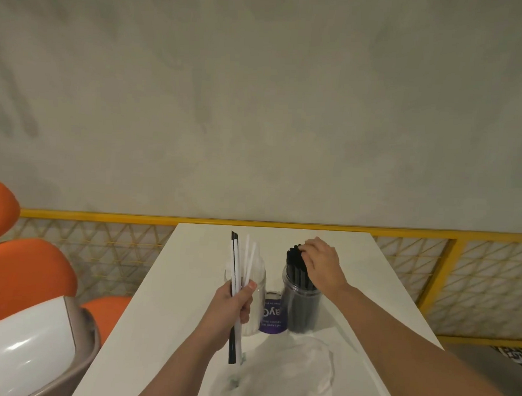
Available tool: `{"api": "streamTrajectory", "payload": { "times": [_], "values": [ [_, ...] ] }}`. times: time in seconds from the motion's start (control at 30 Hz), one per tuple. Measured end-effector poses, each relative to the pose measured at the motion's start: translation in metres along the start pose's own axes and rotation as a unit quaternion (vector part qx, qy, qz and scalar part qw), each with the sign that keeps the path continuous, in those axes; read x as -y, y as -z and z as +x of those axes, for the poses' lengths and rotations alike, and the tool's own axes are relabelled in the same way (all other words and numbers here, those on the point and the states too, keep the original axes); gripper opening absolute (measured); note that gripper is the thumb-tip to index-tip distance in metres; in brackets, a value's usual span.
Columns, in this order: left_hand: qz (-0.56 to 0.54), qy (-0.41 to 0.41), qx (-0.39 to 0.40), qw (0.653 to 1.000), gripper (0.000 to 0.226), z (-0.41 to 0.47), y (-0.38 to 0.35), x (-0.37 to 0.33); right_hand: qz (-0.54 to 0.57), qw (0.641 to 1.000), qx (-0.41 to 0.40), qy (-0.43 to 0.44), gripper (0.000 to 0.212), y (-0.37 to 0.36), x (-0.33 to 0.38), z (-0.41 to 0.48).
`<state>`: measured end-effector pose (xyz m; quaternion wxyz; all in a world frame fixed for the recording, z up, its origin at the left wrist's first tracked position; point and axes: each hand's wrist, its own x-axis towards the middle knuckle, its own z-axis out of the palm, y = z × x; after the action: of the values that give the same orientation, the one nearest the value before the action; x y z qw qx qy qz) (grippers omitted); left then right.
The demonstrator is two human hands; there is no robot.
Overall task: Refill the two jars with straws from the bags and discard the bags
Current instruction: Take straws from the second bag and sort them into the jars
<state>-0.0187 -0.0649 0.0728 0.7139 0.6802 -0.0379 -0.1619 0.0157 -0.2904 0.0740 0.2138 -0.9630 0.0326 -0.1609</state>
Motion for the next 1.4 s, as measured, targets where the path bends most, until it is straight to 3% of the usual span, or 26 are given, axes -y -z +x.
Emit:
{"api": "streamTrajectory", "payload": {
  "times": [0.07, 0.1, 0.23, 0.27, 0.33, 0.43, 0.57, 0.7, 0.77, 0.9, 1.03, 1.2, 1.27, 1.4],
  "values": [
    [-0.001, 0.000, 0.006, 1.000, 0.022, -0.001, 0.000, -0.001, -0.065, 0.996, 0.051, -0.026, 0.038, -0.002, 0.000, -0.003],
    [-0.003, -0.002, 0.010, 1.000, 0.023, -0.001, 0.000, -0.003, -0.058, 0.997, 0.039, -0.025, 0.038, 0.001, 0.004, -0.002],
    [-0.009, -0.006, 0.021, 1.000, 0.026, -0.005, -0.002, -0.008, 0.143, 0.983, -0.112, 0.023, 0.028, 0.020, 0.044, -0.006],
    [-0.011, -0.006, 0.023, 1.000, 0.026, -0.006, -0.003, -0.009, 0.216, 0.972, -0.091, 0.022, 0.026, 0.026, 0.060, -0.010],
    [-0.010, -0.009, 0.026, 1.000, 0.025, -0.007, -0.004, -0.009, 0.324, 0.946, 0.027, 0.005, 0.027, 0.032, 0.090, -0.018],
    [0.016, -0.025, 0.029, 0.999, 0.019, -0.009, -0.006, -0.010, 0.313, 0.932, 0.178, -0.046, 0.036, 0.023, 0.120, -0.028],
    [0.067, -0.055, 0.011, 0.996, 0.014, -0.010, -0.004, -0.008, 0.274, 0.946, 0.156, -0.072, 0.047, 0.008, 0.134, -0.029],
    [0.064, -0.062, 0.008, 0.996, 0.012, -0.012, 0.002, -0.007, 0.254, 0.949, 0.172, -0.072, 0.032, 0.008, 0.142, -0.029],
    [0.049, -0.050, 0.011, 0.997, 0.021, -0.012, 0.005, -0.007, 0.298, 0.931, 0.190, -0.094, 0.026, 0.010, 0.141, -0.028],
    [0.015, -0.025, 0.009, 1.000, 0.036, -0.013, 0.005, -0.006, 0.437, 0.857, 0.220, -0.163, 0.018, 0.007, 0.135, -0.028],
    [0.004, -0.025, 0.011, 1.000, 0.029, -0.014, 0.004, -0.007, 0.470, 0.840, 0.184, -0.200, 0.017, 0.001, 0.134, -0.026],
    [-0.012, -0.012, -0.059, 0.998, 0.024, -0.005, 0.018, 0.002, 0.570, 0.784, 0.037, -0.243, 0.010, 0.012, 0.133, -0.007],
    [-0.058, -0.002, -0.086, 0.995, 0.020, -0.001, 0.026, 0.005, 0.564, 0.795, -0.006, -0.225, 0.008, 0.016, 0.126, 0.004],
    [-0.069, -0.019, -0.112, 0.991, 0.018, 0.002, 0.033, 0.007, 0.493, 0.851, -0.030, -0.179, 0.010, 0.016, 0.121, 0.016]
  ]
}}
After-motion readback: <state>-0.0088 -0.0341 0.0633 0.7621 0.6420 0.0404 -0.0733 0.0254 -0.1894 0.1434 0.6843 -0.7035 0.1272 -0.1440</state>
